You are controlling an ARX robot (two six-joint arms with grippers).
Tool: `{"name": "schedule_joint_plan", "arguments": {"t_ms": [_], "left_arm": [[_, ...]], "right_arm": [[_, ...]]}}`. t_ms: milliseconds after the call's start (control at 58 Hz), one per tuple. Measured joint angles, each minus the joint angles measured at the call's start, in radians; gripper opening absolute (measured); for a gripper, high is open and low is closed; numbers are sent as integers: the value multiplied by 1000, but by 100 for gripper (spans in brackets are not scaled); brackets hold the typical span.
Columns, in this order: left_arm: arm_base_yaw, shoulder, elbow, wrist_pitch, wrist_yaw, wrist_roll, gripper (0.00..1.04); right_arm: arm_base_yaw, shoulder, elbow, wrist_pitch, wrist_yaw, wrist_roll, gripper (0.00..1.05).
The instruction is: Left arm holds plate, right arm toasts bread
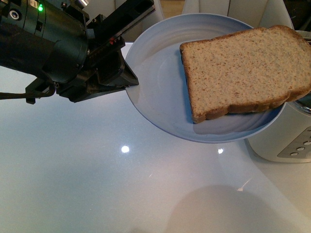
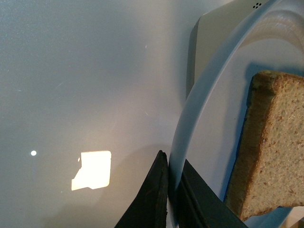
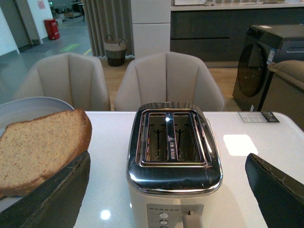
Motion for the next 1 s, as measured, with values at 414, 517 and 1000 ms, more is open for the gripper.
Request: {"name": "schedule_joint_plan", "arguments": {"t_ms": [414, 517, 1000], "left_arm": [[-2, 0, 1, 0, 3, 0, 3], [-2, 0, 1, 0, -2, -1, 3], [-2, 0, 1, 0, 4, 0, 3]], "right_arm": [[0, 181, 93, -299, -6, 298, 96], [-1, 206, 110, -281, -19, 336, 96], [87, 700, 240, 75, -267, 705, 96]]}}
